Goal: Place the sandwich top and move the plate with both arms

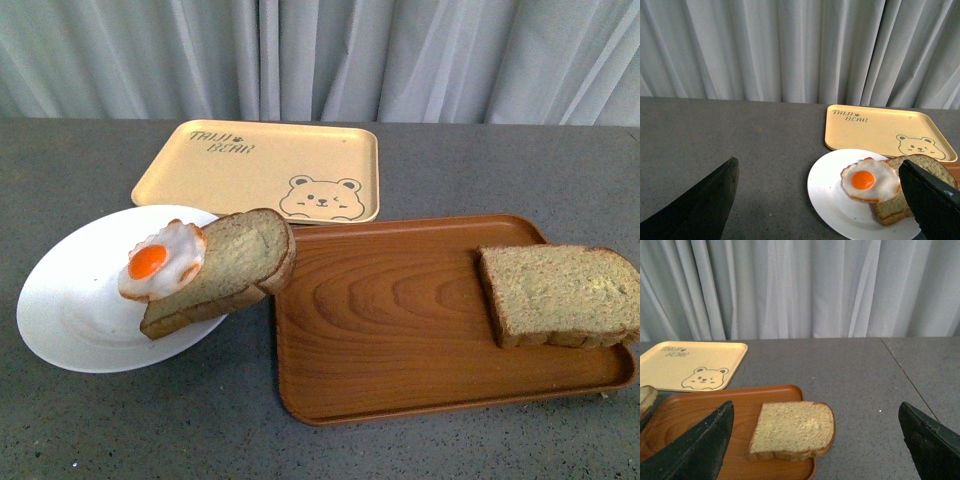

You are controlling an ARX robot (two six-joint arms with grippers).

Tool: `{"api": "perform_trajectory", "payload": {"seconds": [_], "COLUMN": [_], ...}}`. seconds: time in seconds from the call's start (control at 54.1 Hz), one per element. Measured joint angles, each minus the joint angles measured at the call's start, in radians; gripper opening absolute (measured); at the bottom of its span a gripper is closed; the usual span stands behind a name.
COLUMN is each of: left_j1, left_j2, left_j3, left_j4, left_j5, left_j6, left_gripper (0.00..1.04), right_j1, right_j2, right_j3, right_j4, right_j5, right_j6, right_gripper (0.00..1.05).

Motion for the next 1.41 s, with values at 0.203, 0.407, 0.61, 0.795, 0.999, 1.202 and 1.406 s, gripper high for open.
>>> {"api": "perform_trajectory", "payload": {"seconds": [0.203, 0.407, 0.61, 0.795, 0.999, 1.202, 1.406], "left_j1": [0.0, 0.0, 0.0, 0.0, 0.0, 0.0, 0.0], "left_j2": [0.0, 0.0, 0.0, 0.0, 0.0, 0.0, 0.0], "left_j3": [0.0, 0.0, 0.0, 0.0, 0.0, 0.0, 0.0], "left_j4": [0.0, 0.0, 0.0, 0.0, 0.0, 0.0, 0.0], "left_j5": [0.0, 0.0, 0.0, 0.0, 0.0, 0.0, 0.0], "left_j6": [0.0, 0.0, 0.0, 0.0, 0.0, 0.0, 0.0], "left_gripper": [0.96, 0.96, 0.96, 0.96, 0.96, 0.96, 0.96], "right_j1": [0.0, 0.0, 0.0, 0.0, -0.052, -0.169, -0.173], "right_j2": [0.0, 0.0, 0.0, 0.0, 0.481, 1.227, 1.622], "right_j3": [0.0, 0.0, 0.0, 0.0, 0.139, 0.325, 0.473], "right_j4": [0.0, 0.0, 0.0, 0.0, -0.035, 0.443, 0.566], "right_j5": [0.0, 0.0, 0.0, 0.0, -0.013, -0.174, -0.208], "right_j6": [0.0, 0.0, 0.0, 0.0, 0.079, 0.102, 0.154], "right_gripper": [0.96, 0.96, 0.96, 0.96, 0.96, 0.96, 0.96]}}
